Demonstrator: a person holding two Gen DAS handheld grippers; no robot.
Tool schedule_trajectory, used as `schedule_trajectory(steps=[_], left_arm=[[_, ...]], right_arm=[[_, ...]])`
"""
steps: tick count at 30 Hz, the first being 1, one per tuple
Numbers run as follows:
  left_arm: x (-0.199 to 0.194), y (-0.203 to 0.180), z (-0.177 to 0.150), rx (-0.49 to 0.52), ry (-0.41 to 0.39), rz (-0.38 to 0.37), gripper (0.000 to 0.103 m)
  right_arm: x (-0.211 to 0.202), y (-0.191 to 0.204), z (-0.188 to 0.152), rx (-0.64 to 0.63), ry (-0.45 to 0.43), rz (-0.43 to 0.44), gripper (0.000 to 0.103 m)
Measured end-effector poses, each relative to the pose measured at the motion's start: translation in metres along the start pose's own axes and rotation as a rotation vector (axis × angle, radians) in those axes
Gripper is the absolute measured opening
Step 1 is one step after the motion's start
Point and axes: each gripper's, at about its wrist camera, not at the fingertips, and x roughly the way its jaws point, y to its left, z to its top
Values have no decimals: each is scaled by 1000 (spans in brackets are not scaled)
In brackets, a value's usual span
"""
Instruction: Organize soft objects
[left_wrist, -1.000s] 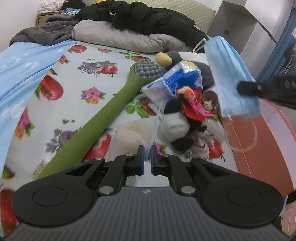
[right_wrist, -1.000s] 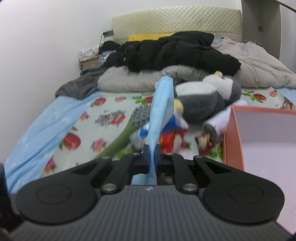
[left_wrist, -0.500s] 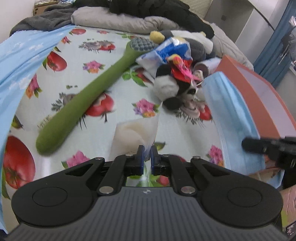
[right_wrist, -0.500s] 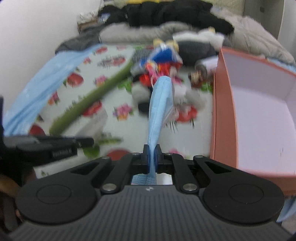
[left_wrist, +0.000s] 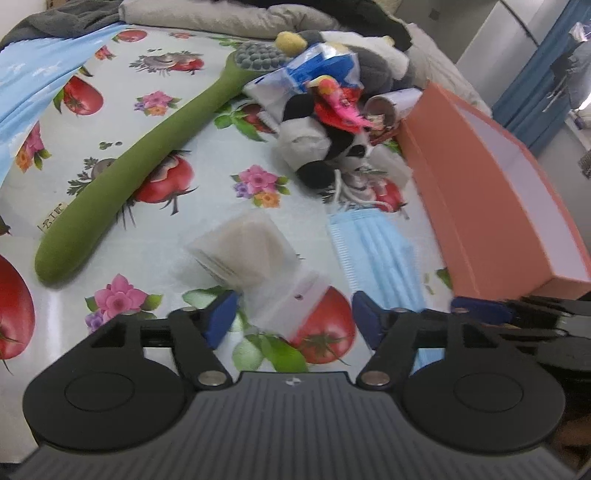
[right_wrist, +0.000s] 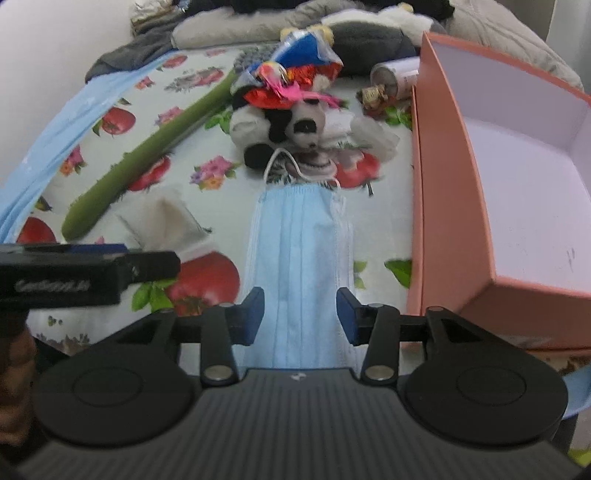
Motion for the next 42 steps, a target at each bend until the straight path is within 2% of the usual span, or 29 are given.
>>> schedule_trajectory(steps=[3,6,11,15,19,22,27,30,34,37,42], left_arm=[[-9,-3,0,7,-12,-15,78],[-15,-5,2,34,-28,18,78],[-21,-7,10,135,-73,88,78],[-11,-13,20,261,-91,144,78],[7,-20,28,358,-58,173,78],[24,-21,28,394,-24,203,78],[41,-14,25,377,10,215,78],[43,-10,24,347,1,212,76],[44,-8,24,301,-9,205,65],[43,-9,23,274,-10,200,56],[37,-7,20,222,-16,203,45]], right_arm=[[6,5,1,-28,-28,-12,46],[17,5,2,-23,-22,-23,46],[32,4,1,-31,-14,-45,46],[39,6,-2,-64,-8,-46,46],[40,6,-2,-84,-13,-43,47],[41,8,-3,-103,-13,-42,47],[43,7,-3,-111,-15,-30,43],[43,10,-2,-124,-14,-13,33],[43,14,-2,-139,-10,-2,13],[42,16,-2,-136,-7,-3,7],[39,12,-3,-109,-8,-5,6]])
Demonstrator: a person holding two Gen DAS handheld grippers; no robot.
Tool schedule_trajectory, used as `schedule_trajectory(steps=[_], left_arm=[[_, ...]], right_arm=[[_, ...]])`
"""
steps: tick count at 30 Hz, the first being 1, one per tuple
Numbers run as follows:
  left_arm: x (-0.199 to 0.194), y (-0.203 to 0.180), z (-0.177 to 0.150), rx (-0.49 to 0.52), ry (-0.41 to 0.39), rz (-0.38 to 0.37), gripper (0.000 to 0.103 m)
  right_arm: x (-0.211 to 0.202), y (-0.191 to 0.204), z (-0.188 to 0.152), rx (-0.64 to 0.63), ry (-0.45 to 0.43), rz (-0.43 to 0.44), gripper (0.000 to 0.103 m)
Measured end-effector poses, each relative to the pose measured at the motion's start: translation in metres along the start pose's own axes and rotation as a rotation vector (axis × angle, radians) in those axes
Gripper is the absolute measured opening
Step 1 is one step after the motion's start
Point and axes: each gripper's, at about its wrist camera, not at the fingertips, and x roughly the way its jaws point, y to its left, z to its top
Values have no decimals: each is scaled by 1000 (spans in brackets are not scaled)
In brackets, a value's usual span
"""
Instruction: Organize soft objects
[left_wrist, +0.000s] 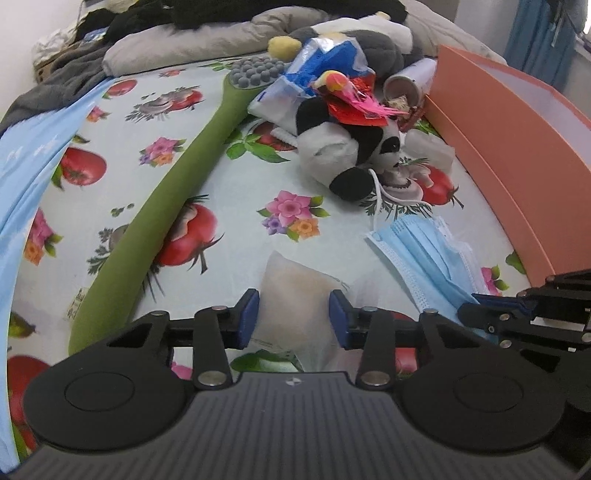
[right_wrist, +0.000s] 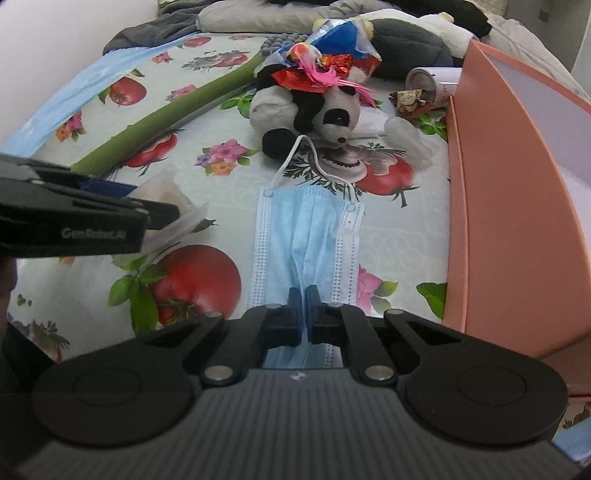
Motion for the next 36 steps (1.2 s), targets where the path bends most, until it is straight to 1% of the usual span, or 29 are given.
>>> schedule_trajectory(steps=[5,11,18,27,36], left_arm=[[-9,4,-4,-58,-6,6,36],[-24,5,-7,-106,-15,-6,31],[-50,6,-10,-148,-53,-19,29],[-100,7,-15,-197,-113,-31,29],[-149,3,-15,-219,-186,-44,29]], right_arm=[[-8,-1,1,15,-9,-7,6],[-24,-3,3,35,-38,-16,6],[-52,-2,8,51,-91,-29,6],[-93,4,12,59,-158,-30,6],[-137,7,14,75,-244,-32,6]])
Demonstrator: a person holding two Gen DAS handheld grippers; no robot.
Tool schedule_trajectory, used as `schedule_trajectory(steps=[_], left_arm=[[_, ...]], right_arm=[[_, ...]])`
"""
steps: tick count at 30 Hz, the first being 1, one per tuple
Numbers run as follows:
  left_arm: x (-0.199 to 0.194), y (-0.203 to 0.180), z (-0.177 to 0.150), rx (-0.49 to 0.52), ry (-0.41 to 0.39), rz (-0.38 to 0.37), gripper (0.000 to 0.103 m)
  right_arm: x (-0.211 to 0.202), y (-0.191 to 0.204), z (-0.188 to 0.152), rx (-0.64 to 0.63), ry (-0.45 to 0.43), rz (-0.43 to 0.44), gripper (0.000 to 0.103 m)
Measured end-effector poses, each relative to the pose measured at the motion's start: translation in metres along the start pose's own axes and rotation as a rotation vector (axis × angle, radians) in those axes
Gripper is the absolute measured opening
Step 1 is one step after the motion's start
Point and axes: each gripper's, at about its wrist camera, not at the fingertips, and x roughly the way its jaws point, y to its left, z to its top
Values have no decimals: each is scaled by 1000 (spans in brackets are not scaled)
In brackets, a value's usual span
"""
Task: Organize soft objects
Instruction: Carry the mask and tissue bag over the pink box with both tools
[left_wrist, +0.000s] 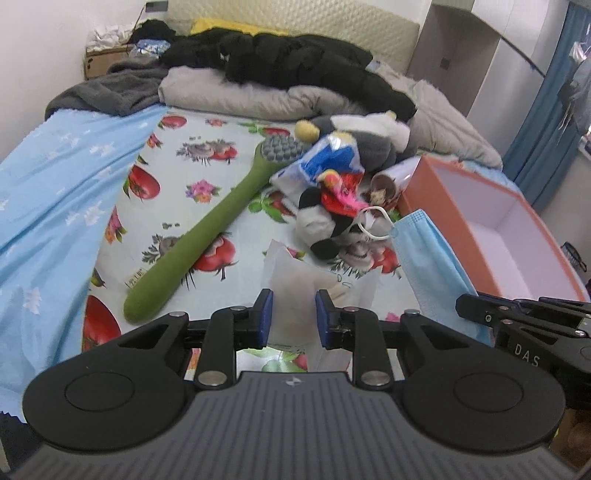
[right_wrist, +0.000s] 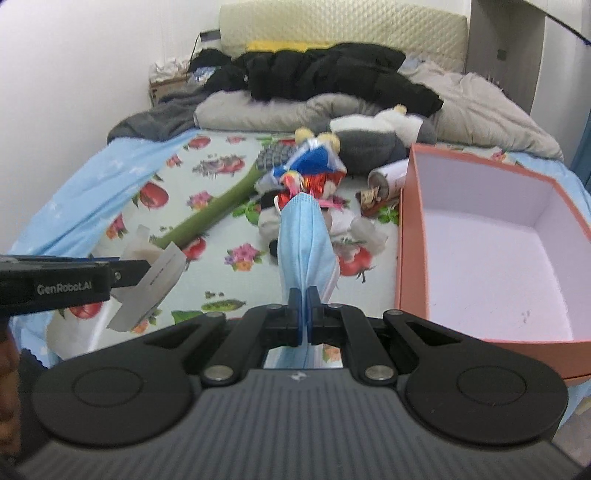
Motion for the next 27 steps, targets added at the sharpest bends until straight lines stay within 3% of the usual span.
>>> schedule_trajectory(steps=[15,27], left_arm=[[-72,-30,0,18,-110,-46,29],[-90,-67,-1,54,-137,-137,29]], right_arm=[[-66,-4,3,28,-109,2,6],[-111,-43,-3,105,-151,-109,6]])
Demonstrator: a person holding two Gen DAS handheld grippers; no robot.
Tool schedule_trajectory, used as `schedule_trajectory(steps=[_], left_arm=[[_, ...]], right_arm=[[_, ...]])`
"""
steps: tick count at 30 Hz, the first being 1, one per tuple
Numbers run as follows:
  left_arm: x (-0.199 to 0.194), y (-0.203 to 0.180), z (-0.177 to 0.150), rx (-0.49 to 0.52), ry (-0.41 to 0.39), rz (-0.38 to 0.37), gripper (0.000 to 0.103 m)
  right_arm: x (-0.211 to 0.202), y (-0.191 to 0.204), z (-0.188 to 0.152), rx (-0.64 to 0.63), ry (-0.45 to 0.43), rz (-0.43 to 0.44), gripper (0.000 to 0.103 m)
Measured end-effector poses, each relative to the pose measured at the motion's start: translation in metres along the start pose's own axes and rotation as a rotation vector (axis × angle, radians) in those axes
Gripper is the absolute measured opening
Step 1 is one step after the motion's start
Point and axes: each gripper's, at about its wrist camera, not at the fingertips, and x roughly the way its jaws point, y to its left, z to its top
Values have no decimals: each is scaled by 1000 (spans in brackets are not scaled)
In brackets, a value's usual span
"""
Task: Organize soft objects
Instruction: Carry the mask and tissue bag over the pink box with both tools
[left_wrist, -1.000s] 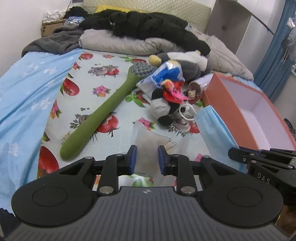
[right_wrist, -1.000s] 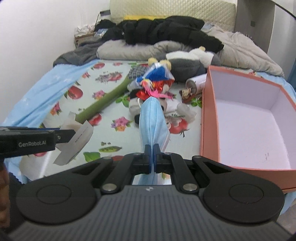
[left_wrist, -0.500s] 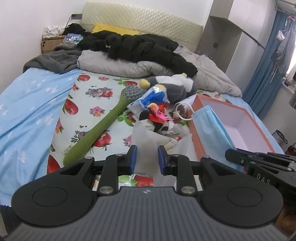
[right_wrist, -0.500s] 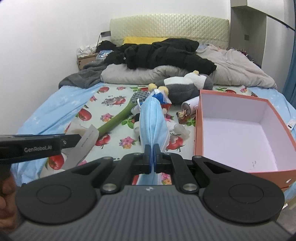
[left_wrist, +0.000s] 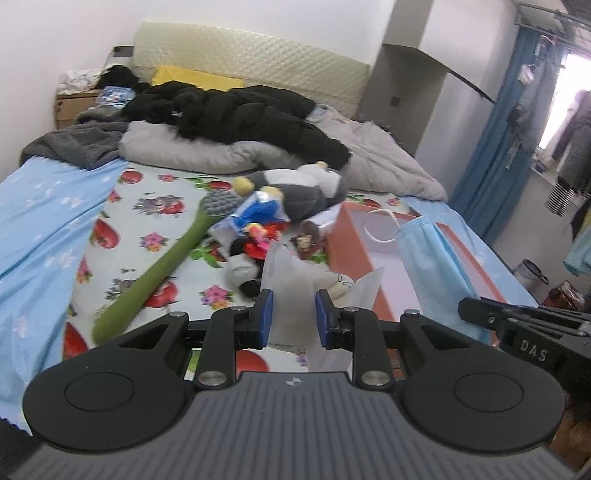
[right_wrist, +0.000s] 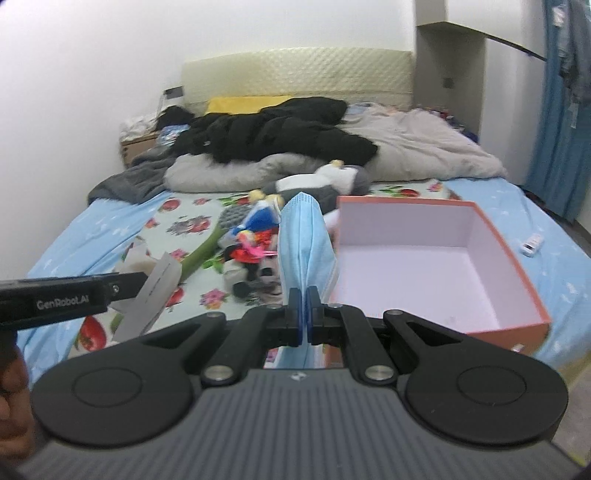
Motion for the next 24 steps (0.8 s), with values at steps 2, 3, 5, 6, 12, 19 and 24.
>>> schedule_trajectory(steps=[2,3,5,6,12,19,24], left_arm=[[3,-10,-1,11,5,-34,29],[5,-15,-1,19,8,-51,29],[13,-25,0,32,16,-79,29],[18,-29,1,37,22,-91,29],[56,-61,10,80,65,-161,29],[120,-94,33,119,112,-228,29],[168,-108,55,129,151,-242,29]], right_arm=[[-6,-10,-1,23,0,-25,6],[-9,-15,-2,31,0,-37,6],[-12,-26,-4,49,4,-68,6],[-12,-33,-5,59,8,-84,6],[1,-69,-3,122,19,-150,6],[41,-103,11,171,55,-174,6],[76,-117,27,175,90,-159,6]])
